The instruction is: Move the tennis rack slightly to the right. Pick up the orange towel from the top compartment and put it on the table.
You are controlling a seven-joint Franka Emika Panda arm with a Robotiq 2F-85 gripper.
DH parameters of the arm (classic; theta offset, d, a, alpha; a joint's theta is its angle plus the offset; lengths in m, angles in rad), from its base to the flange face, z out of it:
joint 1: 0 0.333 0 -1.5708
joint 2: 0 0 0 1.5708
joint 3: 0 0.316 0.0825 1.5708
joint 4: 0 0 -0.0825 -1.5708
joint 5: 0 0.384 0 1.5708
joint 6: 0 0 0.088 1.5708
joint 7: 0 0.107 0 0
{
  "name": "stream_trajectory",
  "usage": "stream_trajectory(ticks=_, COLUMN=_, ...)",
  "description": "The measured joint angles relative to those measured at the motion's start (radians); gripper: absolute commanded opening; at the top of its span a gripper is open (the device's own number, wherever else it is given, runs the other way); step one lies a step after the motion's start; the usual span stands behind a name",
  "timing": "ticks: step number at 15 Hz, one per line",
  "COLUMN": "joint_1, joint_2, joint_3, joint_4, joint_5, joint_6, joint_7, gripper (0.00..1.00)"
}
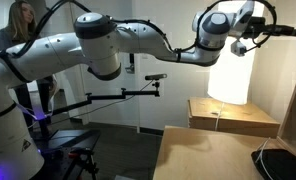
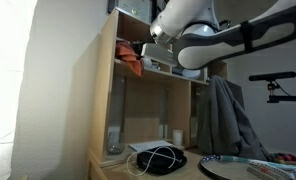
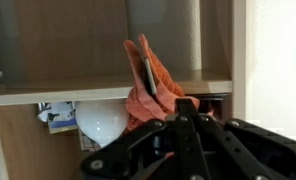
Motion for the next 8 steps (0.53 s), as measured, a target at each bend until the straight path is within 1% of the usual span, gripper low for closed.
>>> stream_trajectory(ticks=7, joint_1=0.022, joint_2=0.018, joint_3=0.000, joint_4=0.030, joint_5=0.000, joint_6=0.016, joint_7=0.000, gripper=0.01)
stream_trajectory(ticks=8, joint_1=0.026, joint_2=0.023, joint_3=0.000, joint_4=0.032, joint_5=0.000, joint_6=0.016, joint_7=0.000, gripper=0.04)
